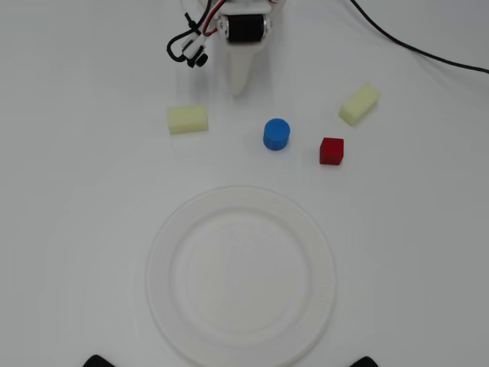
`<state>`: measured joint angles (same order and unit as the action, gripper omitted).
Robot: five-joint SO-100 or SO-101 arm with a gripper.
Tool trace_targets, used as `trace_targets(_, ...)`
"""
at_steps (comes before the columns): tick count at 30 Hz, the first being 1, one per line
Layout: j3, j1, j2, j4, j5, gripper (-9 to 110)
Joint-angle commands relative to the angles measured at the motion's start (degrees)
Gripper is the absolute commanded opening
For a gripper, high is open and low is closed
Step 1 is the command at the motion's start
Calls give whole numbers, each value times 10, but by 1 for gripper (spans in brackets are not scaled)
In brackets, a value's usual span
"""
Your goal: Grasp a blue block and put it in the dish.
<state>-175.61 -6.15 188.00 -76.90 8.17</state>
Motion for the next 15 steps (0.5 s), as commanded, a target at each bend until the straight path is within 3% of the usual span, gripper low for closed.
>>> trace_targets(1, -56, -6, 96, -30, 4, 0)
trace_targets(11, 14, 3, 92, -29, -3, 0)
trace_targets(15, 107, 6, -12, -7, 0, 0)
